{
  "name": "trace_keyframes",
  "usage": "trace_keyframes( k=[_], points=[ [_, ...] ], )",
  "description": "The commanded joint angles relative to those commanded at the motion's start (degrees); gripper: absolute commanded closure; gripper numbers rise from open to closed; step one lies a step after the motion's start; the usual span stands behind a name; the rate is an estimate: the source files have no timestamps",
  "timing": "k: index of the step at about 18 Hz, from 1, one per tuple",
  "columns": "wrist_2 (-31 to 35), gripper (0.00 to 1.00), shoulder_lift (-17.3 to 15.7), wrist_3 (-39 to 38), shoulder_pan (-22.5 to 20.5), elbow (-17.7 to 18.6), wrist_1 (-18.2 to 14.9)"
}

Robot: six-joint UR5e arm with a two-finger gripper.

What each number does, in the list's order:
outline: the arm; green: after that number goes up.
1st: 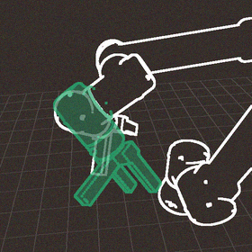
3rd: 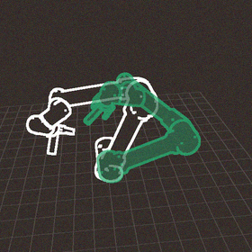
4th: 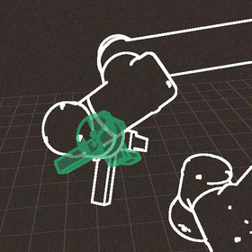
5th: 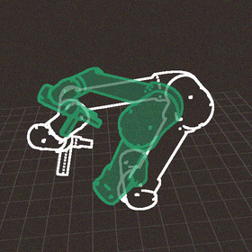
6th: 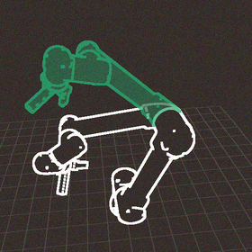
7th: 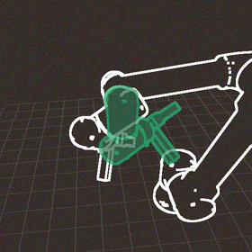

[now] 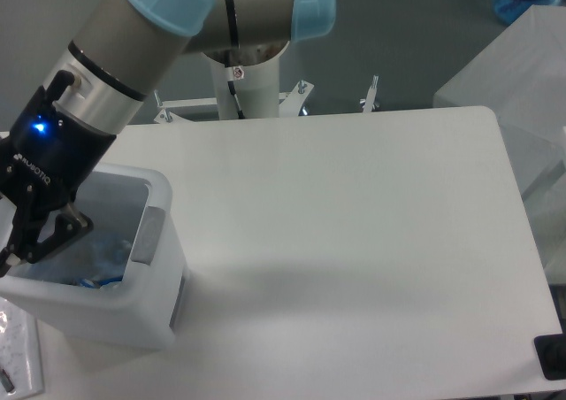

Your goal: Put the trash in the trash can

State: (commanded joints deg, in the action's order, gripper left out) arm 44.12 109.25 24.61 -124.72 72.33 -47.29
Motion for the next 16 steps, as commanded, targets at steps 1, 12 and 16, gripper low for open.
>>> trace_keyframes(
  k=[1, 12, 16],
  points=[
    [0.0, 0.0, 0.0, 0.0, -0.4, 0.6, 0.0],
    [5.5, 0.0, 0.2, 10.0, -18.2, 6.3, -0.4],
    [11.9, 0.0, 0.5, 19.2, -23.1, 9.5, -0.4]
  ],
)
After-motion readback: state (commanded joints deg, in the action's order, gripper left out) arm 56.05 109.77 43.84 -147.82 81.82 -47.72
